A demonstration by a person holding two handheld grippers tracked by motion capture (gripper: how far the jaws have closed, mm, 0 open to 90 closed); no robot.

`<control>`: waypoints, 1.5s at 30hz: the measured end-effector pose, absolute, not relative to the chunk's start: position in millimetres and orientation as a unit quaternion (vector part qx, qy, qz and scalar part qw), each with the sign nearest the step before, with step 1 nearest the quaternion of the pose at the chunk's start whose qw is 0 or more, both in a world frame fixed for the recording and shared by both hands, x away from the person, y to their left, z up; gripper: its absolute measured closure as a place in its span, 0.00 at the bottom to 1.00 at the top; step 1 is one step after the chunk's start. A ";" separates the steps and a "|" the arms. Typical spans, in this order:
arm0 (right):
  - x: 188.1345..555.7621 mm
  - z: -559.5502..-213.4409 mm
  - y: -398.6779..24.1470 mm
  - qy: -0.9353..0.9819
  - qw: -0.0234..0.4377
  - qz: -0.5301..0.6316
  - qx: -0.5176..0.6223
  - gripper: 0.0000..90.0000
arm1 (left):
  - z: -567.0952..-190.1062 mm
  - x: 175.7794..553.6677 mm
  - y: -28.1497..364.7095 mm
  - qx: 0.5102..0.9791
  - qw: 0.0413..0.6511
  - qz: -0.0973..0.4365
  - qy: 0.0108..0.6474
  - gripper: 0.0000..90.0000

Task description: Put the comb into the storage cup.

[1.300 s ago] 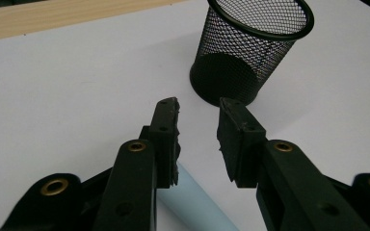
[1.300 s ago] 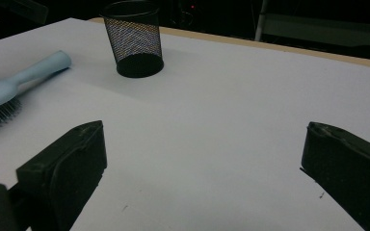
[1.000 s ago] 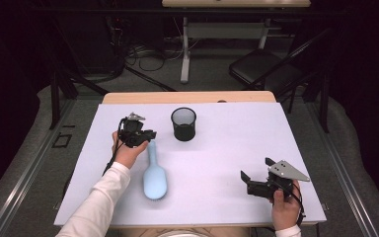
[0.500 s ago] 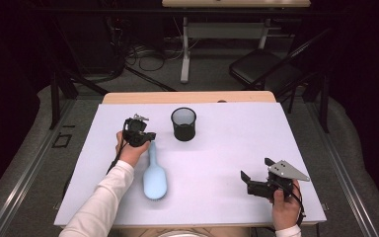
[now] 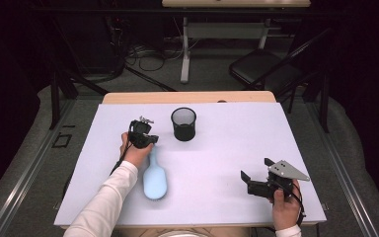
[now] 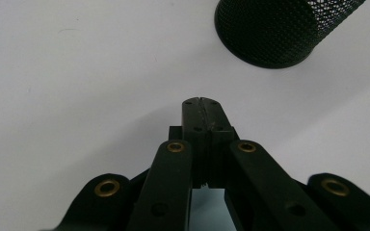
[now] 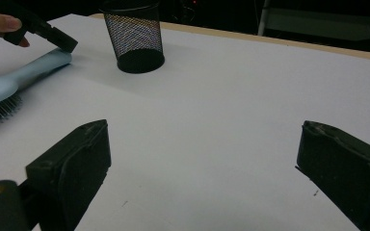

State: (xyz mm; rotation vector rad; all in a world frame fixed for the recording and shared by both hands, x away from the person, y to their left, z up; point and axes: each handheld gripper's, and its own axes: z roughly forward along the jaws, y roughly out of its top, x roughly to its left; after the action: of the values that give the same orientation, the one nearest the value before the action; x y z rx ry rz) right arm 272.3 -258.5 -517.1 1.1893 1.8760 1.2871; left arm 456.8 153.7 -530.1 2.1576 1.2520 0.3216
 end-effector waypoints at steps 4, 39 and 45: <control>272.3 -517.1 -258.1 0.702 0.282 0.480 0.445 0.05 | -532.3 457.3 151.4 0.818 0.306 0.119 0.473 1.00; 271.7 -517.5 -257.2 0.702 0.278 0.480 0.446 0.07 | -529.6 447.8 178.1 0.814 0.290 0.123 0.488 1.00; 271.6 -517.7 -257.1 0.702 0.277 0.480 0.446 0.07 | -529.7 445.0 186.5 0.813 0.287 0.126 0.490 1.00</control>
State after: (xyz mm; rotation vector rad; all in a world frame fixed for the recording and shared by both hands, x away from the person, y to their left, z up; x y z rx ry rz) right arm 271.6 -257.1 -517.7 1.1976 1.8860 1.2897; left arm 445.0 186.5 -529.7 2.1731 1.3094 0.3373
